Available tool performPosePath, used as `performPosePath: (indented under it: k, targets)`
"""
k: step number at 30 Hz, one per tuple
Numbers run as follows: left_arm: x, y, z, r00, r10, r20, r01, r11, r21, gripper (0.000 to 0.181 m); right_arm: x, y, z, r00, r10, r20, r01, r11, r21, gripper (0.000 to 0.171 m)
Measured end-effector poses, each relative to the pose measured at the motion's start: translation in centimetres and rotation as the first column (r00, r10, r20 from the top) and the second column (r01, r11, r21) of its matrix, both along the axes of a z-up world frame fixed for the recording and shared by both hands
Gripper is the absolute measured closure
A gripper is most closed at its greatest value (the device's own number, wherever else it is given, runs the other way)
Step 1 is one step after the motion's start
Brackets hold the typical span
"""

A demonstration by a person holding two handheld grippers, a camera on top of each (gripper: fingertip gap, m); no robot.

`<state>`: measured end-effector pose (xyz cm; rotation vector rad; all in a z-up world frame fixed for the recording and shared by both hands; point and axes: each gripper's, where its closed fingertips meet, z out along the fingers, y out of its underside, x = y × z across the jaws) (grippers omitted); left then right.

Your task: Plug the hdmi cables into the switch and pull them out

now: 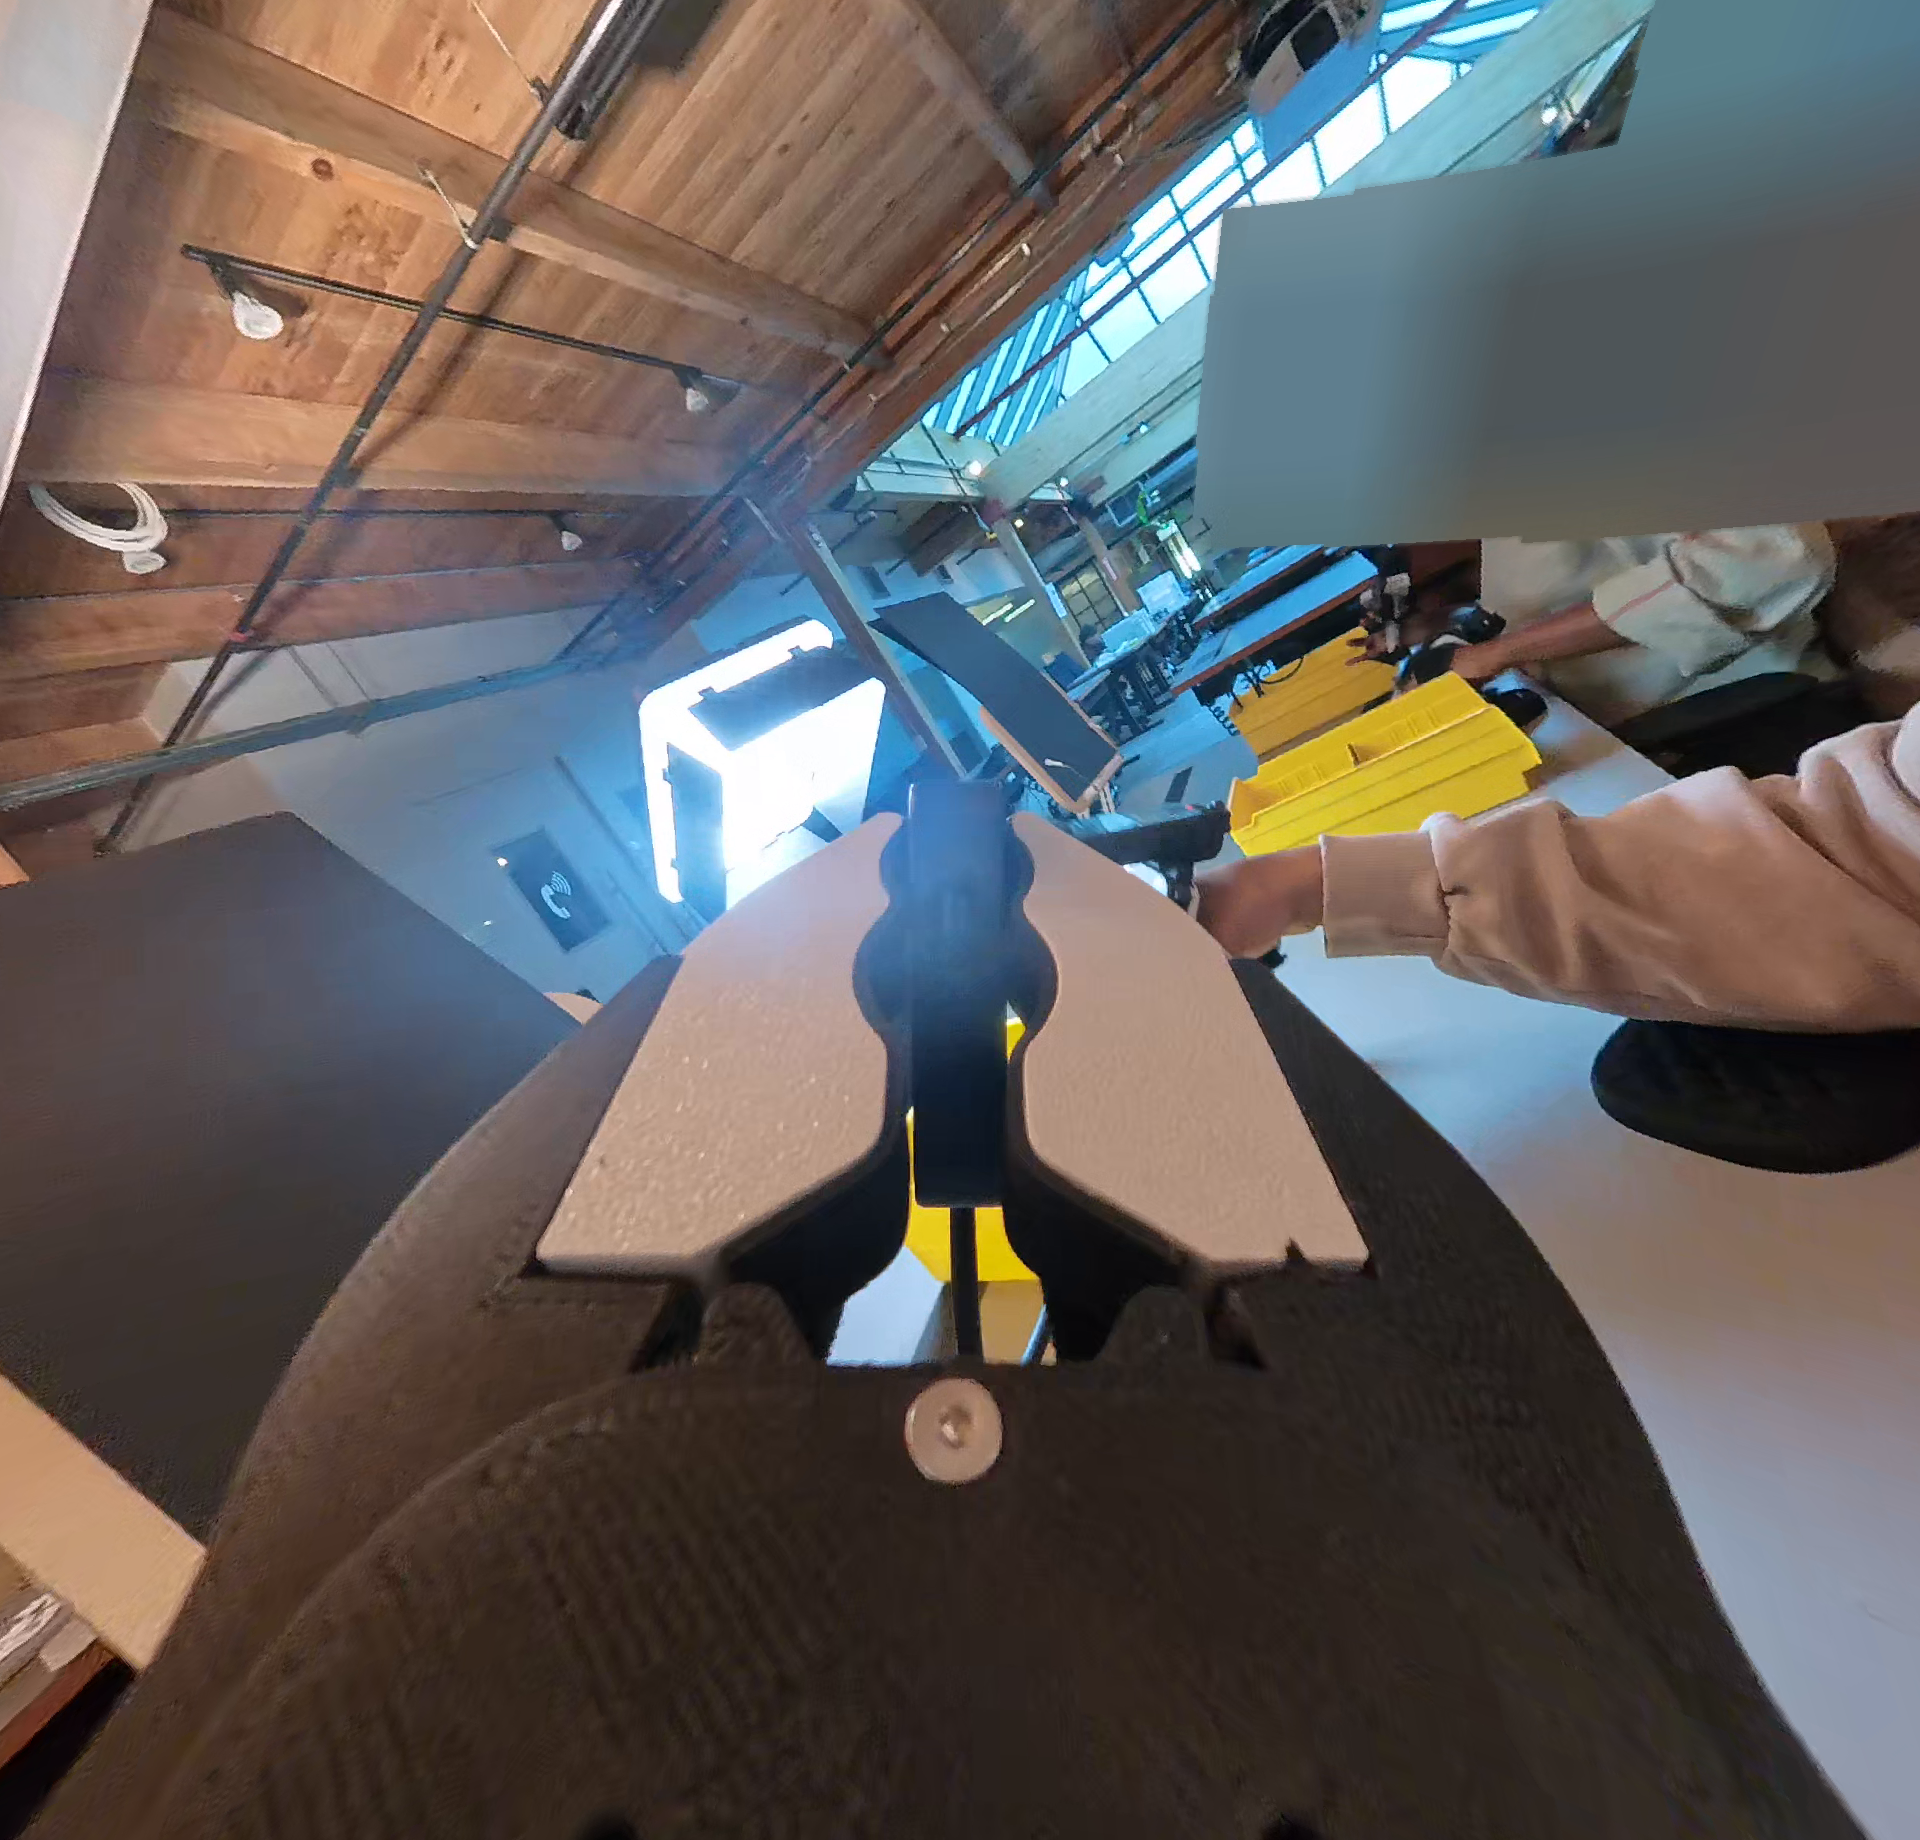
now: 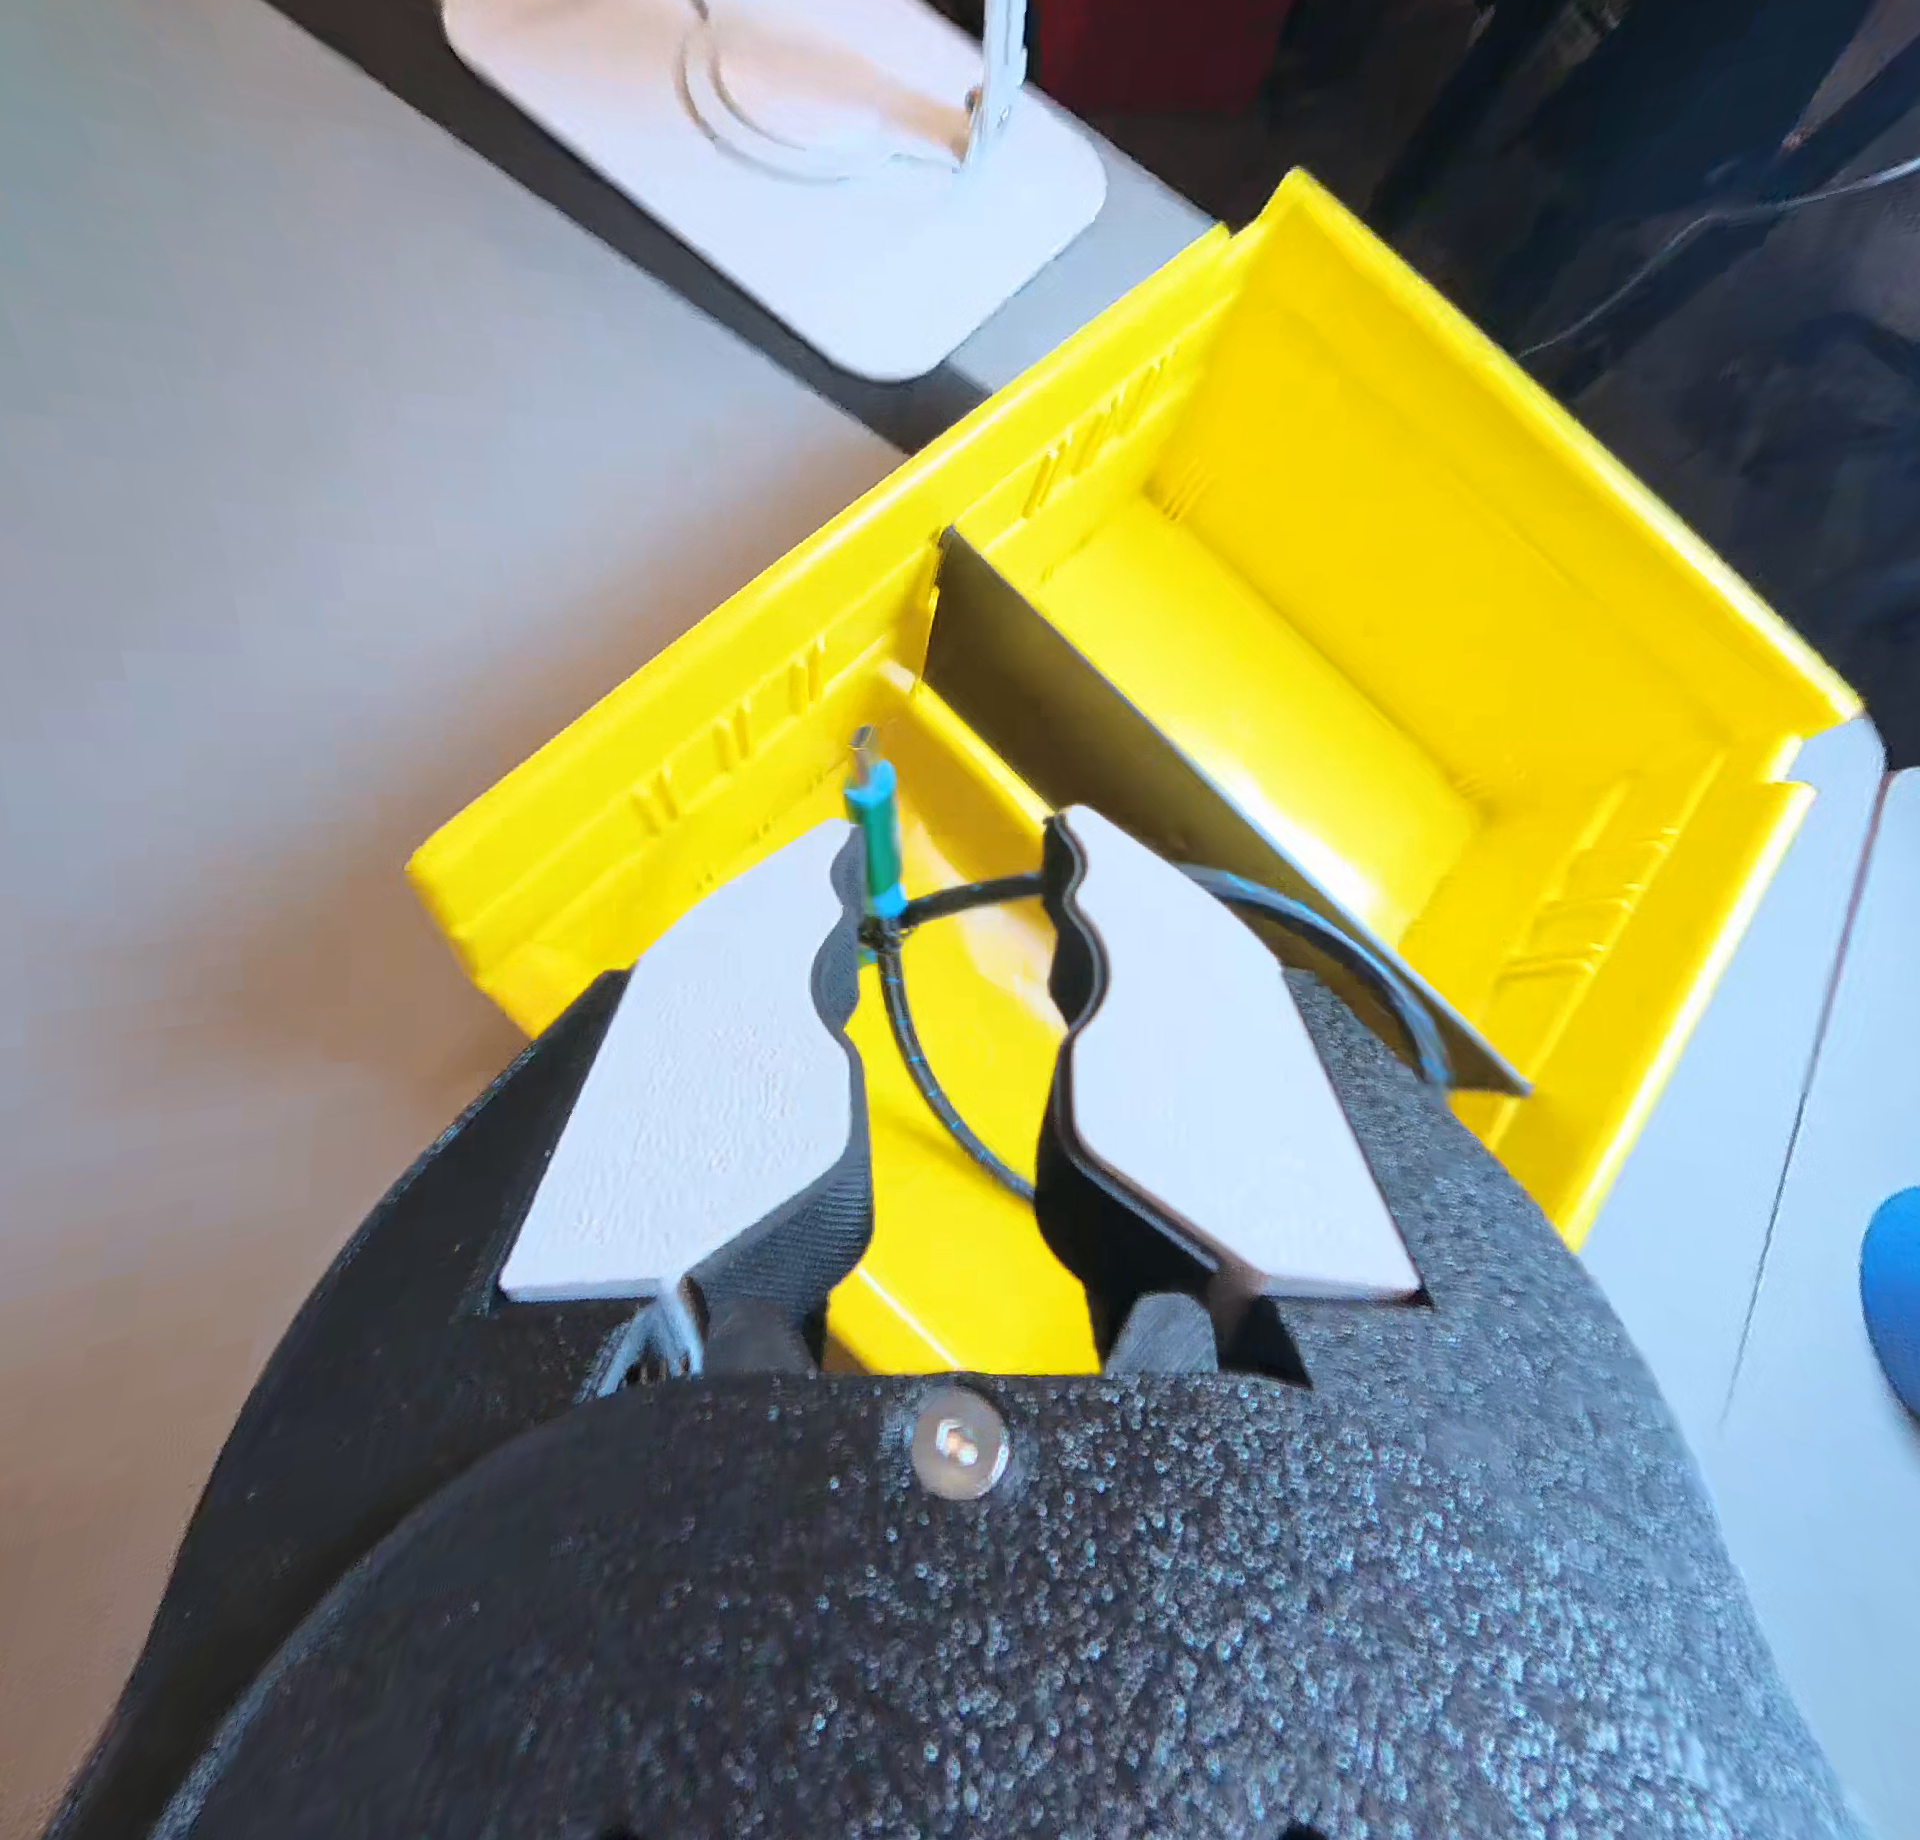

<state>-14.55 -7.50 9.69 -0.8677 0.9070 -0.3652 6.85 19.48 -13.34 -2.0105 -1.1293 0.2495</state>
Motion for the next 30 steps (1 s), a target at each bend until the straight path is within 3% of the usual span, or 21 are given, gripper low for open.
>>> performPosePath:
  k: [1,3,5,10,12,15,20,25,30]
  targets:
    - [0.3,0.2,-0.3,1.0,-0.003,-0.013,0.002,1.0,-0.009,0.167,-0.2,0.0,1.1,0.999,0.0,-0.032,0.001,0.999,0.038,0.134]
    - [0.9,0.4,-0.8,1.0,-0.017,-0.026,0.017,1.0,-0.025,0.167,-1.0,-0.6,4.1,0.992,0.033,-0.121,-0.017,0.992,0.126,0.131]
    - [1.5,0.8,-1.3,0.999,-0.033,-0.032,0.032,0.998,-0.047,0.167,-2.6,-2.8,7.5,0.963,0.164,-0.214,-0.119,0.971,0.207,0.13]
    - [3.6,1.8,-3.3,0.994,-0.089,-0.061,0.081,0.99,-0.115,0.167,-8.2,-13.3,13.8,0.761,0.586,-0.28,-0.456,0.789,0.411,0.132]
    - [4.8,2.1,-4.2,0.99,-0.116,-0.075,0.104,0.983,-0.148,0.167,-10.5,-17.9,14.2,0.653,0.721,-0.232,-0.582,0.673,0.456,0.133]
    - [6.8,1.9,-5.4,0.98,-0.176,-0.092,0.156,0.969,-0.19,0.167,-13.4,-22.3,13.7,0.555,0.817,-0.154,-0.667,0.549,0.504,0.134]
    - [8.6,1.5,-7.0,0.96,-0.221,-0.17,0.182,0.959,-0.216,0.165,-14.3,-24.2,13.5,0.474,0.87,-0.133,-0.7,0.464,0.543,0.156]
    - [7.6,4.5,-8.6,0.963,-0.037,-0.266,-0.029,0.971,-0.238,0.161,-13.0,-20.5,12.1,0.559,0.821,-0.116,-0.688,0.538,0.488,0.157]
    - [4.9,6.3,-8.4,0.95,0.113,-0.29,-0.179,0.961,-0.21,0.163,-10.2,-14.5,12.7,0.71,0.68,-0.182,-0.522,0.682,0.513,0.157]
